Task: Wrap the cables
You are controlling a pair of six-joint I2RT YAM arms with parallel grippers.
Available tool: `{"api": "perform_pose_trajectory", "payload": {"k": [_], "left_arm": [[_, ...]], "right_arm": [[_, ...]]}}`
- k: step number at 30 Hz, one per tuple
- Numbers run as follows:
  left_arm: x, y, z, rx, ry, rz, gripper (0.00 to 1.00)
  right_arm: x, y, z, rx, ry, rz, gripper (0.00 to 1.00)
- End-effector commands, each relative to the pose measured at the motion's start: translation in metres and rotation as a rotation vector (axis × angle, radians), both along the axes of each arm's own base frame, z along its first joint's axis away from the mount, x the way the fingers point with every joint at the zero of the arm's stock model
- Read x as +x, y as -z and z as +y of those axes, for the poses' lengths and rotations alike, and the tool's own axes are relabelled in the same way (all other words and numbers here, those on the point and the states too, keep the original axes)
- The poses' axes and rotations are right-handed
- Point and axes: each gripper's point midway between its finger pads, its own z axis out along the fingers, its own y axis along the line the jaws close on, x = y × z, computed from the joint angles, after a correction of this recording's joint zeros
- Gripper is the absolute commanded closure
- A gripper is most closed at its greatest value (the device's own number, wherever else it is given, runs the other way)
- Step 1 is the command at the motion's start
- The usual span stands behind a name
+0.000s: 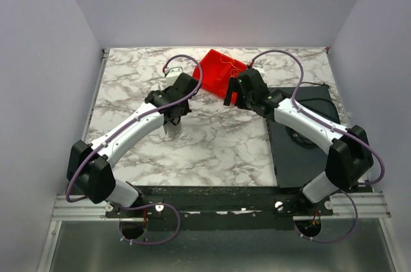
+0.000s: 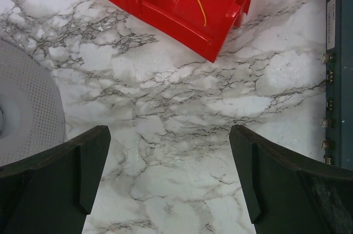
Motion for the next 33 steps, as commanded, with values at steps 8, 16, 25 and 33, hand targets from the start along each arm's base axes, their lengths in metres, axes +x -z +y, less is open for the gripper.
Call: {"api": "perform_pose_trajectory", "payload": {"k": [8,16,25,33], "left_arm": [[-0.009,0.006,-0.003,-0.013,-0.023,-0.002,0.55],[-0.011,-0.012,-0.005,-0.034,0.036,-0.036,0.42],[-0.014,-0.031,-0.004,-0.029,0.079,-0.065,0.38],[-0.016,-0.035,0.001,-0.017,0.112,-0.078,0.38]], "right_arm": [[0.007,0.005,0.014,0.031,-0.018,0.028,0.00],[0.023,0.001,0.025,0.037,-0.015,0.020,0.00],[0.058,-0.005,0.031,0.003,0.012,-0.006,0.00],[0.084,0.003,0.025,0.009,0.041,0.004,0.00]]}}
